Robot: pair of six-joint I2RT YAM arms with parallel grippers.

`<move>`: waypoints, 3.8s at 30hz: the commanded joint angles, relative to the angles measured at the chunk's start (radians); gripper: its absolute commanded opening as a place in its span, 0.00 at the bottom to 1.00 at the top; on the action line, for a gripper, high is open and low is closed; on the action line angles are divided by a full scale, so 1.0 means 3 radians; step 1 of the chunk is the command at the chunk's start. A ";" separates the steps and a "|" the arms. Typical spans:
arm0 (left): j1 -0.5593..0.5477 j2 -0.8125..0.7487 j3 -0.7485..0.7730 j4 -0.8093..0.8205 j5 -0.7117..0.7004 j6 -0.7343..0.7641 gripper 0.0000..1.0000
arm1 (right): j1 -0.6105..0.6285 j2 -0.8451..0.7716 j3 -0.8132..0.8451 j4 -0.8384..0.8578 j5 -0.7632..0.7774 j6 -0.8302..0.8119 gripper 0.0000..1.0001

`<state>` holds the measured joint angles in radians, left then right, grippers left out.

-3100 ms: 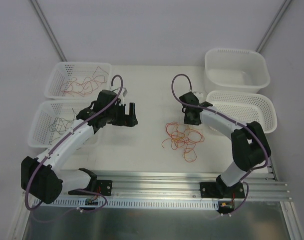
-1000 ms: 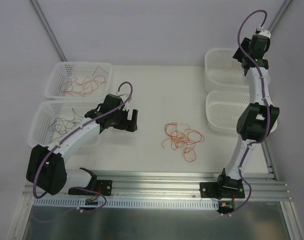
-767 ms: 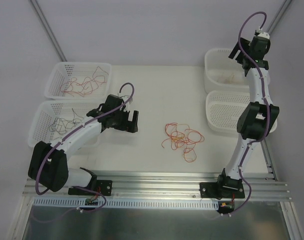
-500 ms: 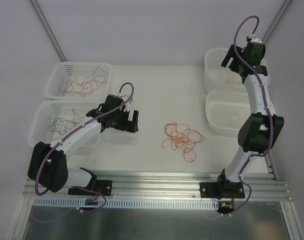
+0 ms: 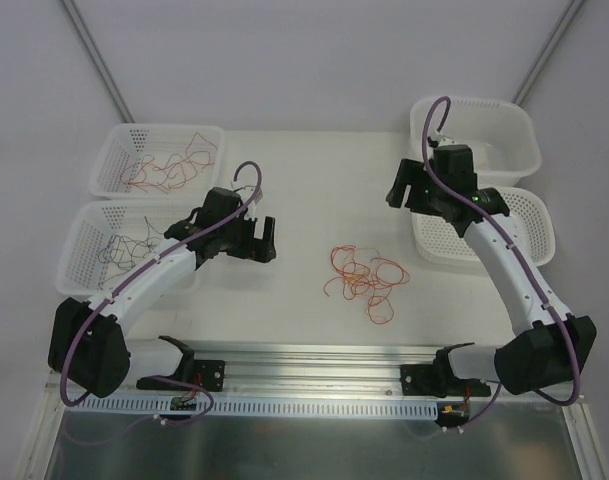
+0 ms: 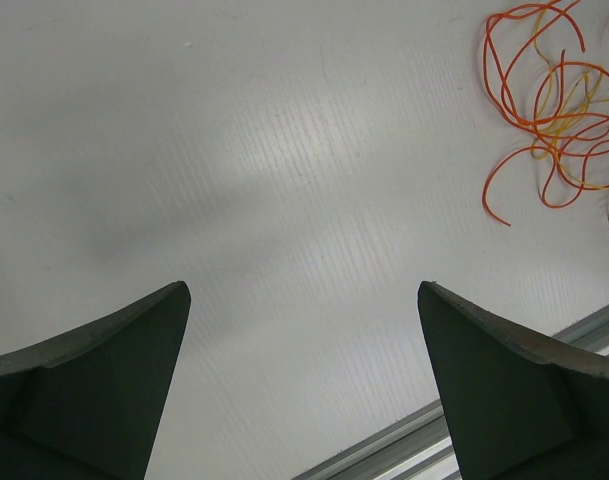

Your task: Untangle the cables

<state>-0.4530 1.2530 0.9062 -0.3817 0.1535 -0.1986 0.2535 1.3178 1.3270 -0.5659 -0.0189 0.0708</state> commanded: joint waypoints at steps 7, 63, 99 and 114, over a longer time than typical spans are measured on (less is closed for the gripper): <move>-0.0024 -0.0132 0.0006 0.0035 -0.0062 -0.0023 0.99 | 0.0418 0.0055 -0.0736 0.0096 0.0334 0.0781 0.70; 0.0032 -0.0173 0.0006 0.0035 -0.0179 0.0048 0.99 | 0.1604 -0.0088 0.1263 -0.0107 0.1014 -0.0026 0.01; 0.0032 -0.0132 -0.0024 0.0086 0.0020 0.0033 0.99 | 0.0547 0.0025 0.1856 0.0459 0.1244 -0.0814 0.01; 0.0032 0.0032 -0.0009 0.0081 -0.0062 0.0099 0.99 | -0.0834 0.1327 0.2182 0.1155 0.0795 -0.0773 0.02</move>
<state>-0.4503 1.2545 0.9058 -0.3786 0.1307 -0.1921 0.0463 1.6234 1.9030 -0.3161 0.2687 -0.1711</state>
